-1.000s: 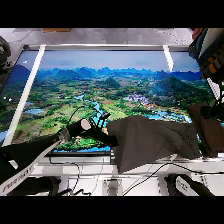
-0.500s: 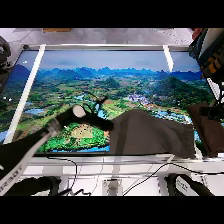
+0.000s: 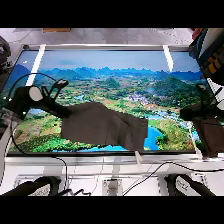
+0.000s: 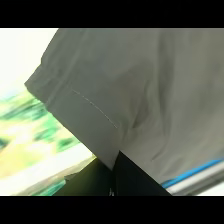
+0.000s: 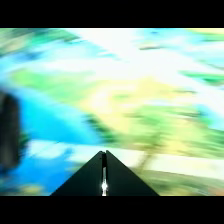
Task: Fold the clothes and pants, and hang the long-sleeved shirts on hangers.
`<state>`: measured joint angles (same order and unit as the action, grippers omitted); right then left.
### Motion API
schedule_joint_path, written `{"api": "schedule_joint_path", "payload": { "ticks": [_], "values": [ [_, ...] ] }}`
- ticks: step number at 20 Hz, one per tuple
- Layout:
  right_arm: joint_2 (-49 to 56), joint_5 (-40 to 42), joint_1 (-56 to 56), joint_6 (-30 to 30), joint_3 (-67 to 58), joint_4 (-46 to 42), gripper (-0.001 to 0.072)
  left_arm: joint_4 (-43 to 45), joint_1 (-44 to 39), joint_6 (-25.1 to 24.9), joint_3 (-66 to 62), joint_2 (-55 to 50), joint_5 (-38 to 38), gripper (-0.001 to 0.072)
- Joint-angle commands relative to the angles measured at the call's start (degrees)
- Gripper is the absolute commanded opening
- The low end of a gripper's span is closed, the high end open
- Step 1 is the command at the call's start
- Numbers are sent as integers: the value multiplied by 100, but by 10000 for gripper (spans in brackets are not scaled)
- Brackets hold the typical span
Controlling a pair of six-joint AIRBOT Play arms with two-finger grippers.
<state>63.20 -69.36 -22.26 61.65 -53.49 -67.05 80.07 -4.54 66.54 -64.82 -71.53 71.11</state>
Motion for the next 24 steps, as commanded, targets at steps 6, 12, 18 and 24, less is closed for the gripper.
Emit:
{"api": "schedule_joint_path", "payload": {
  "ticks": [6,12,18,24],
  "values": [
    [361,195,205,-859,1860,2673,616,138,496,-31,-24,-444,74,7],
    [994,1147,1473,-824,2015,3152,701,-127,490,103,-24,-649,81,7],
    [1945,1150,2055,-660,1486,3591,700,-129,487,101,-24,-649,122,8],
    [2400,1231,2343,-511,1049,3617,652,-129,487,101,-24,-649,120,8]
  ]
}}
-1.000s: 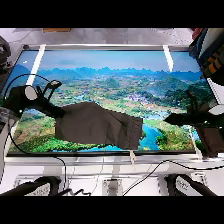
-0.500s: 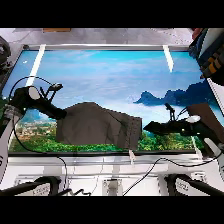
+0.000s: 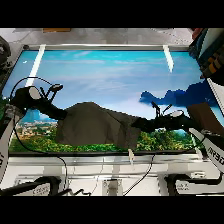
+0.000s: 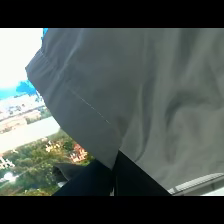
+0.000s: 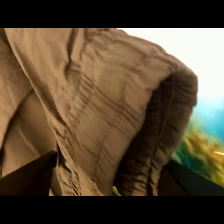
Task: Fold the clothes and pants, and hang the long-sleeved shirts on hangers.
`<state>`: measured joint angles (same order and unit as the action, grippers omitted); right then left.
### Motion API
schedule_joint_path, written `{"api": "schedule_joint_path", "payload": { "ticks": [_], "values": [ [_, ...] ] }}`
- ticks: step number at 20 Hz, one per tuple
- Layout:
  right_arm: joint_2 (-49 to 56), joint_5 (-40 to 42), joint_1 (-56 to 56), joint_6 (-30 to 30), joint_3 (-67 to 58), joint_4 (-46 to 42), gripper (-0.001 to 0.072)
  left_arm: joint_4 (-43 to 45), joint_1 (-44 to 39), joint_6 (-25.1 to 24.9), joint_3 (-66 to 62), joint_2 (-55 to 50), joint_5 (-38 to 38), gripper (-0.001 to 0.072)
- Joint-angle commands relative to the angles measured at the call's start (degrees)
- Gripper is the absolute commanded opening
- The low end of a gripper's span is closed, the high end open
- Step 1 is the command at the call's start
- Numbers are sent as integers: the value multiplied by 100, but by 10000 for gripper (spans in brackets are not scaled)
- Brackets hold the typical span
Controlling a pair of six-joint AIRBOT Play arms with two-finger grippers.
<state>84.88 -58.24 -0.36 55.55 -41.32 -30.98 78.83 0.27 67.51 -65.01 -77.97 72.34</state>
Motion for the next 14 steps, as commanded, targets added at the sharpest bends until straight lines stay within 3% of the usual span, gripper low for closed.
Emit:
{"api": "schedule_joint_path", "payload": {
  "ticks": [1,3,4,6,7,9,10,14],
  "values": [
    [256,122,221,85,-179,37,532,-4,7,4,-4,-4,-2,8],
    [256,225,358,33,-234,155,86,-4,7,4,-4,-4,-2,8],
    [256,256,404,26,-321,173,30,-2,9,4,-4,-4,-4,8],
    [214,227,391,28,-632,177,26,7,9,0,-4,-4,-17,22],
    [144,225,334,37,-835,184,25,48,20,2,-11,-2,-26,104],
    [-44,232,111,94,-1314,179,25,138,33,4,-28,9,-24,554],
    [-155,234,-79,107,-1580,177,25,177,37,4,-46,31,-22,590],
    [-527,422,-1311,839,-2479,66,26,173,37,4,-254,289,-26,590]
  ]
}}
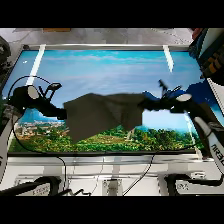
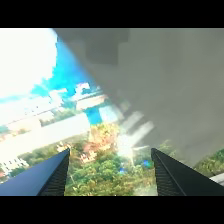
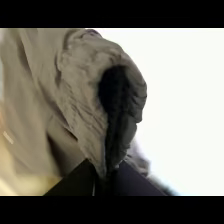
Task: Fold the clothes and pants, and hang the long-sleeved shirts on hangers.
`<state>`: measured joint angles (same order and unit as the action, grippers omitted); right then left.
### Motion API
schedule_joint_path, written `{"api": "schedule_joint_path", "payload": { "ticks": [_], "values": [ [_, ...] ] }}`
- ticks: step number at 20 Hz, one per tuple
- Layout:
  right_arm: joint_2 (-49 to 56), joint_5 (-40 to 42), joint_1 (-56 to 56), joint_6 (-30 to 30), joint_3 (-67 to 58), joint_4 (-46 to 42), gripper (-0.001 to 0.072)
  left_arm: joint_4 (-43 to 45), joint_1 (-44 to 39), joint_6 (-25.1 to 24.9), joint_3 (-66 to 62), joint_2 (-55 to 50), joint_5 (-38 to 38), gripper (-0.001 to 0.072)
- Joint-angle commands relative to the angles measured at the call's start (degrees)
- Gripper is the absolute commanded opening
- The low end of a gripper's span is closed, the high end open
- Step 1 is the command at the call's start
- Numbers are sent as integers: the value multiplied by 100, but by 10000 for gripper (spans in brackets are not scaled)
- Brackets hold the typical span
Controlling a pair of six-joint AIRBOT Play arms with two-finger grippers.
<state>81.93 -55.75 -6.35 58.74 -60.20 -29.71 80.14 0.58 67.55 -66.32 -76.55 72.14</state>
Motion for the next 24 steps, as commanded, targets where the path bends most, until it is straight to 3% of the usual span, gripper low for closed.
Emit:
{"api": "schedule_joint_path", "payload": {
  "ticks": [1,7,11,16,20,22,24],
  "values": [
    [-284,179,-1156,817,-793,-59,26,42,7,-2,-168,243,-7,591],
    [-356,-166,-4024,2437,-1314,-76,26,42,7,0,-208,728,-7,589],
    [-358,-1113,-5890,2830,-1311,-621,26,37,4,0,-208,763,-9,590],
    [-407,-2629,-7503,3364,-1311,-2551,26,37,2,0,-208,763,-79,590],
    [-1001,-2472,-7938,4017,-1311,-4931,26,17,0,0,-208,763,-116,589],
    [-1211,-2411,-8048,4511,-1311,-5331,26,17,0,0,-208,763,-116,590],
    [-1224,-2312,-8043,4533,-1311,-5307,54,17,0,0,-208,763,-116,589]
  ]
}}
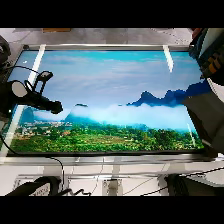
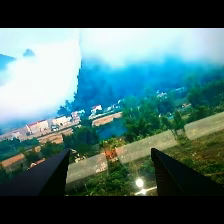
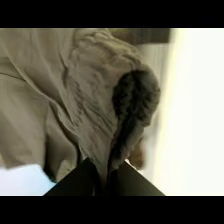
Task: Fold the clothes and pants, and hang the long-sleeved shirts on hangers.
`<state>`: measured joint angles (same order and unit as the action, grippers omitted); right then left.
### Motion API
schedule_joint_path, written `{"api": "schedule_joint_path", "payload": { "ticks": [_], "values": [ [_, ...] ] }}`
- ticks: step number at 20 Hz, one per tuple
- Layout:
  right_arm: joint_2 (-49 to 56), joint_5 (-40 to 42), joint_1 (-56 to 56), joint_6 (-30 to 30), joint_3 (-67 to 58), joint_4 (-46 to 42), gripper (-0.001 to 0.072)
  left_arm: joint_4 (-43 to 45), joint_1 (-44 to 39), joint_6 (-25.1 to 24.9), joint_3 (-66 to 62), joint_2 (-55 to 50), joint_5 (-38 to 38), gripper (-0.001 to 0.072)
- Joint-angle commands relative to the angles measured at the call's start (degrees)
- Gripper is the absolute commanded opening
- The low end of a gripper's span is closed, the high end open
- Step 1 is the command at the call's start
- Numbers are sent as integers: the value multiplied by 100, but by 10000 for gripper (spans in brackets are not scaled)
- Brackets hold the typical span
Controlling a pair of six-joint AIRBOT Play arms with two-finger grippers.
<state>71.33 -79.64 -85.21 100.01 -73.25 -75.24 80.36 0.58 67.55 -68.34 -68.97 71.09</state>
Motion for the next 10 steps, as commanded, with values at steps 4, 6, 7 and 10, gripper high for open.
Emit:
{"api": "schedule_joint_path", "payload": {
  "ticks": [4,6,7,10],
  "values": [
    [-157,203,-153,455,-7,-643,692,-2,0,0,-7,4,-9,590],
    [-155,214,-153,435,-7,-461,684,0,0,-2,-7,4,-9,589],
    [-151,225,-144,356,2,-317,532,0,0,-2,-7,4,-9,589],
    [-151,361,192,-273,68,179,26,0,0,-2,-4,4,-9,589]
  ]
}}
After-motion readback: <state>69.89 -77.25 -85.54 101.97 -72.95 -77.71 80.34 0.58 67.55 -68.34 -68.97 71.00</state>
